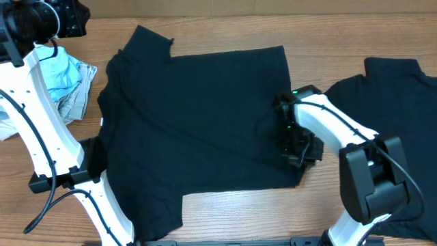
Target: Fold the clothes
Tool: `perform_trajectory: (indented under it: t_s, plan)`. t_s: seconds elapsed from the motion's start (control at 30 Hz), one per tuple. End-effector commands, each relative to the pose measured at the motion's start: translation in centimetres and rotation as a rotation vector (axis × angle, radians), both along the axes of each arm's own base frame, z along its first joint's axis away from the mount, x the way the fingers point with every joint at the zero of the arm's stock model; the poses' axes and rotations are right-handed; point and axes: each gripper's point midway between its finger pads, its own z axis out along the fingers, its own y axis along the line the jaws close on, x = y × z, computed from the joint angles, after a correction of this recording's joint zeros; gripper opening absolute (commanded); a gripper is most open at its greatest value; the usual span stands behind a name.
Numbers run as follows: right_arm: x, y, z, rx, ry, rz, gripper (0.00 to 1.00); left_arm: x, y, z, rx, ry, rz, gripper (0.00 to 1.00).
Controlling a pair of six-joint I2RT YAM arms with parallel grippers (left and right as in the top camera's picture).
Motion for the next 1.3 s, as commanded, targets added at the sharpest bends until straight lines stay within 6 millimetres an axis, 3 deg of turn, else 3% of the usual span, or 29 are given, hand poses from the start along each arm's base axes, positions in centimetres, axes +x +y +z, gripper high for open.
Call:
perform_trajectory:
  t_s: [0.0,0.13,0.23,0.37,0.47,0.53,0.6,0.67,0.87,1.0,1.13,1.27]
  plan:
    - [0.4,-0.4,0.6,0.007,-0.008,-0.045,0.46,-0.7,-2.8,1.4,0.018,-0.041,-0.072,0.15]
    - [1.3,-1.1,0.2,0.013,-0.042,-0.077,0.48,-1.5,-2.9,2.4,0.091,-0.063,-0.034,0.15]
    - [4.0,0.0,-0.9,0.118,-0.135,-0.038,0.48,-2.0,-3.9,3.2,0.098,-0.081,-0.052,0.14]
    - [7.1,0.9,-1.9,0.187,-0.253,0.041,0.48,-1.4,-5.9,1.3,0.103,-0.019,-0.106,0.16]
    - [8.1,1.2,-2.7,0.203,-0.305,0.065,0.47,-0.8,-7.7,-3.1,0.117,0.128,-0.184,0.14]
    - [8.3,1.1,-3.1,0.206,-0.319,0.063,0.30,-0.7,-8.7,-7.1,0.126,0.254,-0.239,0.05]
    - [8.5,1.1,-3.3,0.208,-0.332,0.052,0.15,-0.7,-9.3,-10.9,0.128,0.367,-0.279,0.04]
    - [8.4,1.1,-3.8,0.210,-0.340,0.039,0.09,-0.1,-9.9,-16.1,0.122,0.484,-0.305,0.04]
    - [7.9,0.9,-5.1,0.197,-0.354,0.001,0.09,0.3,-10.1,-25.3,0.099,0.616,-0.316,0.04]
    - [8.8,-1.9,-5.1,0.066,-0.414,-0.049,0.09,-0.2,-9.3,-30.6,0.135,0.662,-0.299,0.04]
    - [8.5,-4.8,-4.9,-0.008,-0.410,-0.149,0.05,-1.5,-8.2,-35.4,0.189,0.706,-0.275,0.04]
    - [8.2,-5.5,-5.1,0.059,-0.388,-0.245,0.14,-3.3,-7.1,-39.7,0.239,0.744,-0.249,0.04]
